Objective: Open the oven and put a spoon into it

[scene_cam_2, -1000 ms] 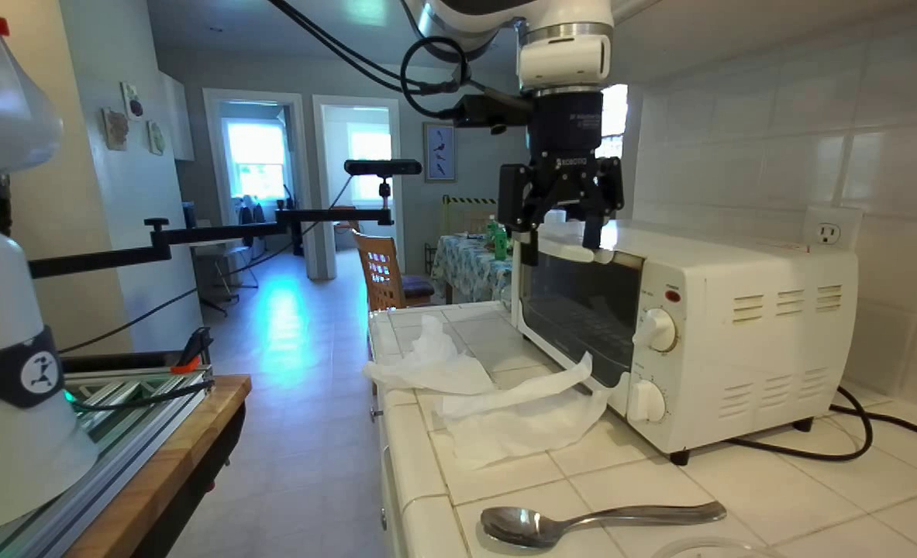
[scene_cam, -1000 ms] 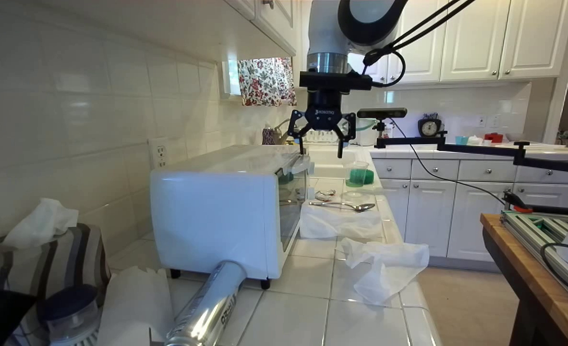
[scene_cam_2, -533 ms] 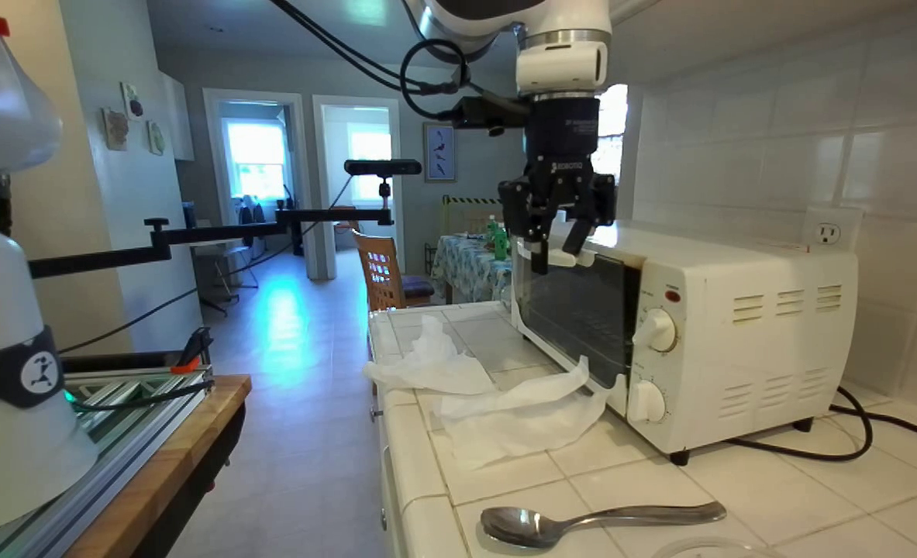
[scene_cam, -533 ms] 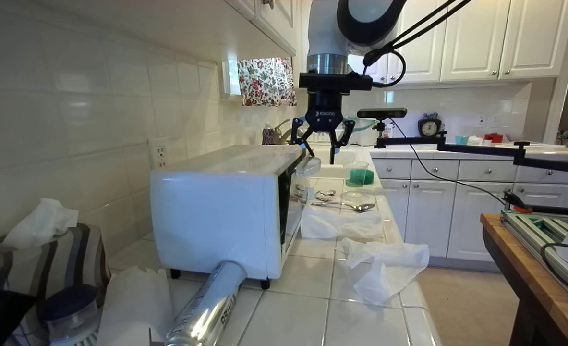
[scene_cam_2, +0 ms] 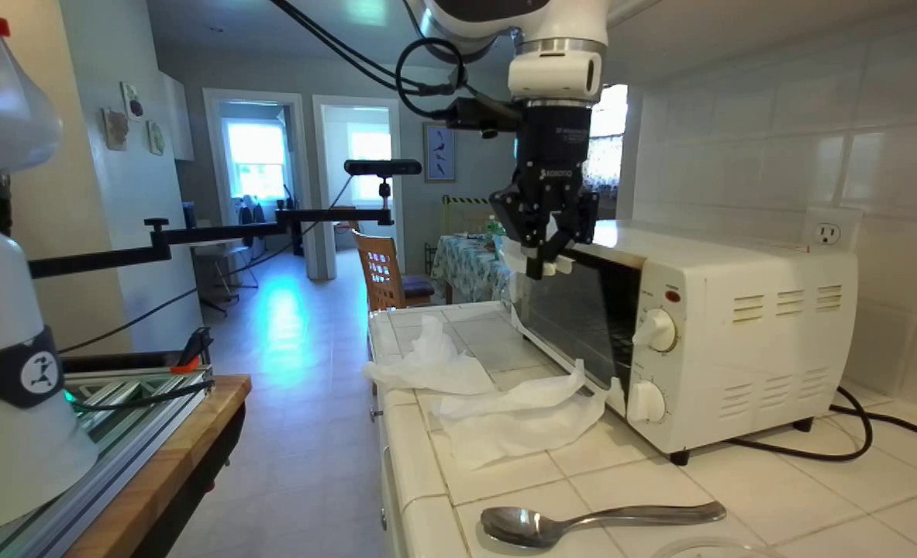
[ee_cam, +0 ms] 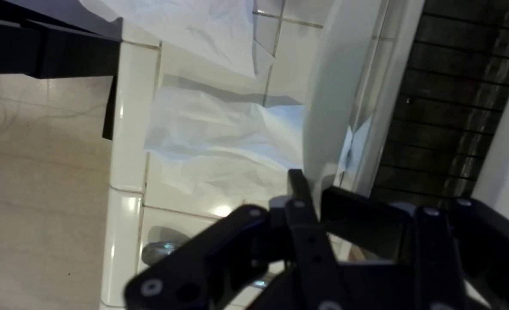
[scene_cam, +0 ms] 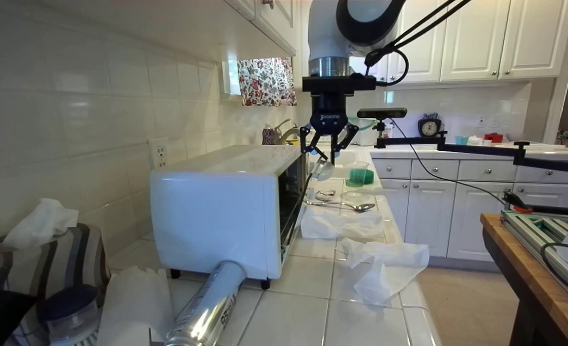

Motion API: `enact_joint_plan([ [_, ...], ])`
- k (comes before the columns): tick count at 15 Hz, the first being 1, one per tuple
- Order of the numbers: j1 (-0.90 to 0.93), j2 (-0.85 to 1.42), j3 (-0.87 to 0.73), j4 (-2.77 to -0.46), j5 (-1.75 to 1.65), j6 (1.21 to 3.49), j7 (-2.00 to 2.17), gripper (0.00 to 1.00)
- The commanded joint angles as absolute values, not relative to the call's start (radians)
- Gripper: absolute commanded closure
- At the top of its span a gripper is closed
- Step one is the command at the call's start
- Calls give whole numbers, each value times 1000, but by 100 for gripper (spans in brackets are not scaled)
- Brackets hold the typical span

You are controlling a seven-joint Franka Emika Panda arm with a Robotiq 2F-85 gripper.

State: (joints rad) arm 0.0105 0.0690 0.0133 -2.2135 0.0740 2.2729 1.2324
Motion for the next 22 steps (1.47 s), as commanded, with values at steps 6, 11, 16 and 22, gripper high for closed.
enact_joint_plan([
  [6, 21, 113, 12, -2188, 100, 2138, 1212, 100],
  [11, 25, 131, 13, -2176, 94, 2063, 1220, 100],
  [16, 34, 163, 11, -2153, 88, 1973, 1223, 100],
  [22, 36, 197, 4, -2115, 82, 1880, 1225, 100],
])
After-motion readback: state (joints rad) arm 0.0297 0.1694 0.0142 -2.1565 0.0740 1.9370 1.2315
